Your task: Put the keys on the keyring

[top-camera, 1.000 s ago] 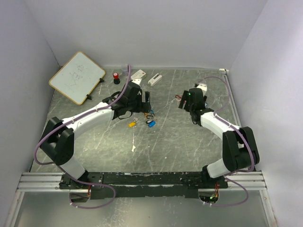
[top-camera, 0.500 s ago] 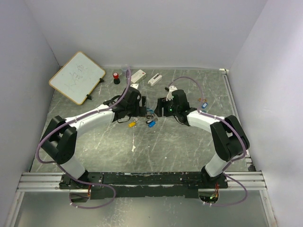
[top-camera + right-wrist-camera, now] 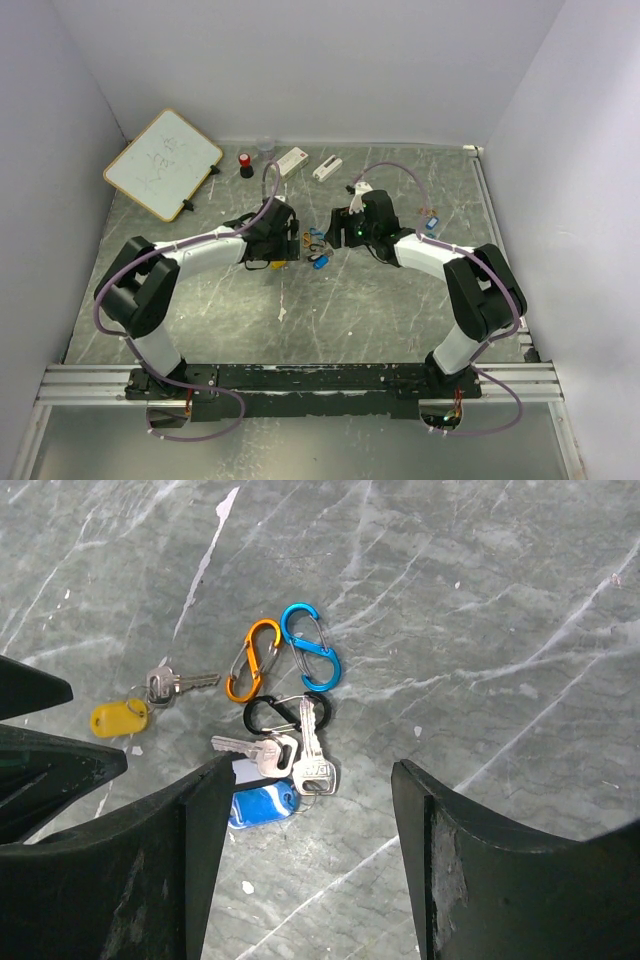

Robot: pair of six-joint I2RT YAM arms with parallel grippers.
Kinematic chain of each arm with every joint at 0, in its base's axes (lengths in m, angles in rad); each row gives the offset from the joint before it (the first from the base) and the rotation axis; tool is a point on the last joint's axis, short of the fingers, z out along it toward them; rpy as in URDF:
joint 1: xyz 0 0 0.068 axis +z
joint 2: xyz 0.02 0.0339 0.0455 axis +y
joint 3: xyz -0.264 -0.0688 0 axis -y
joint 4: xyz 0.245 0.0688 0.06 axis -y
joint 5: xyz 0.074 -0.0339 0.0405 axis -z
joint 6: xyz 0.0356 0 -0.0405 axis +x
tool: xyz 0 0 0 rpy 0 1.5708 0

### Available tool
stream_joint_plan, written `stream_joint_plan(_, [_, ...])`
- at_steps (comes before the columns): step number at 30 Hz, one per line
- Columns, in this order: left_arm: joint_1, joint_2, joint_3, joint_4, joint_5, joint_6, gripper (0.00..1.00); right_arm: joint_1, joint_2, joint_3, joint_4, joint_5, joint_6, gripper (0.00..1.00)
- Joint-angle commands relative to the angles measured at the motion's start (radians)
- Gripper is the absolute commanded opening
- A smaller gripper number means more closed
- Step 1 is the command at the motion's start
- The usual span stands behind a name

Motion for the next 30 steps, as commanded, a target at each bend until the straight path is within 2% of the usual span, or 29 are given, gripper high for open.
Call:
stream_joint_plan(1, [0.002, 0.010, -0.001, 0.028, -0.010, -0.009, 0.83, 0.012, 0.005, 0.021, 0.006, 0.022, -0.019, 0.64])
stream_joint_plan(7, [0.005, 0.029, 0.029, 0.037, -0.010, -0.007, 0.85, 0.029, 0.030, 0.056, -0.015, 0.041, -0.025, 0.64])
stream_joint_plan(11, [0.007, 0.088, 0.095, 0.033, -0.012, 0.002, 0.86, 0.029, 0.013, 0.054, -0.015, 0.121, 0.010, 0.64])
stream_joint_plan(22, [0.007, 0.226, 0.257, 0.041, -0.016, 0.008, 0.85, 0.025, -0.173, -0.077, 0.025, 0.313, 0.057, 0.64])
stream_joint_plan(30, [0.007, 0.311, 0.330, 0.037, -0.004, 0.015, 0.83, 0.004, -0.269, -0.132, 0.017, 0.353, 0.052, 0.62])
